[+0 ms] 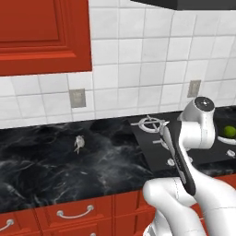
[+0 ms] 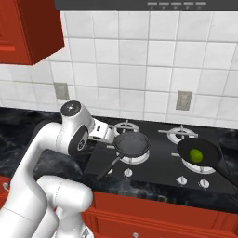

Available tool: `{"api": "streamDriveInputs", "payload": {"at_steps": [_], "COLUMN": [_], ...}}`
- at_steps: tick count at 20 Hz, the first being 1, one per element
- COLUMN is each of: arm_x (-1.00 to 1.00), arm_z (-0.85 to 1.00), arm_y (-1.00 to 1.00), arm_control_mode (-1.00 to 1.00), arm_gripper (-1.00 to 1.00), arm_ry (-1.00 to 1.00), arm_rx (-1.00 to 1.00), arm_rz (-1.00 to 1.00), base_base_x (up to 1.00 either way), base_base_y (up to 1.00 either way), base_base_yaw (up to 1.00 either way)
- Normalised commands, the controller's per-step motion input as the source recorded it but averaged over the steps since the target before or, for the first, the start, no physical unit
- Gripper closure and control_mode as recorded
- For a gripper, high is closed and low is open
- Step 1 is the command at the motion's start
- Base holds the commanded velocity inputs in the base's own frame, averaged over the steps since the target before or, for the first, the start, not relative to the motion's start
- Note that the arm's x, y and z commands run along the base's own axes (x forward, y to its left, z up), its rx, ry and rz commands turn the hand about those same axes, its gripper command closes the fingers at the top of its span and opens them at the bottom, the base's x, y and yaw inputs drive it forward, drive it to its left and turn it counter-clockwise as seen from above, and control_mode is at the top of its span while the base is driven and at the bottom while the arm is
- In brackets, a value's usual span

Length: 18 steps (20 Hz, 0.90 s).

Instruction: Place both pans onto different burners. Then place the lime and the fish on different pans.

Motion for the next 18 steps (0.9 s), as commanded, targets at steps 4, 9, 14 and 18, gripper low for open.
{"api": "streamDriveInputs", "payload": {"at_steps": [4,9,14,18], "arm_x": [0.0,0.0,0.1,0.17], "arm_z": [0.0,0.0,0.0,0.0], "arm_y": [0.0,0.0,0.02,0.51], "arm_control_mode": [1.0,1.0,-1.0,-1.0], "arm_gripper": [-1.0,-1.0,-1.0,-1.0], "arm_ry": [0.0,0.0,0.0,0.01], "arm_rx": [0.0,0.0,0.0,0.0], "arm_rz": [0.0,0.0,0.0,0.0], "base_base_x": [0.45,0.43,0.22,0.0], "base_base_y": [0.0,0.0,0.0,0.0], "base_base_yaw": [0.0,0.0,0.0,0.0]}}
